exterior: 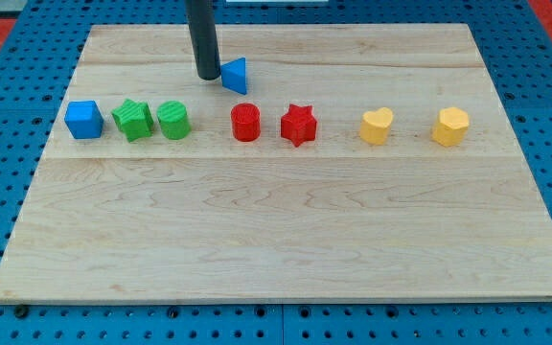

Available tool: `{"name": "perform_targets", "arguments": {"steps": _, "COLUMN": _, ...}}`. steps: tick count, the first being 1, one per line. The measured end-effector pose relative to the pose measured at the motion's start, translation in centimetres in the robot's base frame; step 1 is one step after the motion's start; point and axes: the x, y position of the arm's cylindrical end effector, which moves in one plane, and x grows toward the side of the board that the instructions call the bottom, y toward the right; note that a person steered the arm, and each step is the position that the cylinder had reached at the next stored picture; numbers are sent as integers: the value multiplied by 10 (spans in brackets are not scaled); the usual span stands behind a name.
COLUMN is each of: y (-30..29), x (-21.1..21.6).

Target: Drag the triangle to the right side

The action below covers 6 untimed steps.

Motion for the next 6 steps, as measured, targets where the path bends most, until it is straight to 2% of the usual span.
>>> {"name": "perform_targets", "arguments": {"steps": 1, "y": 9, "x": 7}}
{"name": "perform_targets", "arguments": {"steps": 3, "y": 110, "x": 7}}
{"name": "perform_targets", "arguments": {"steps": 4, "y": 99, "x": -17}}
{"name": "perform_targets", "arguments": {"steps": 5, "y": 115, "x": -39}}
{"name": "perform_targets", "arguments": {"steps": 6, "y": 158, "x": -14}}
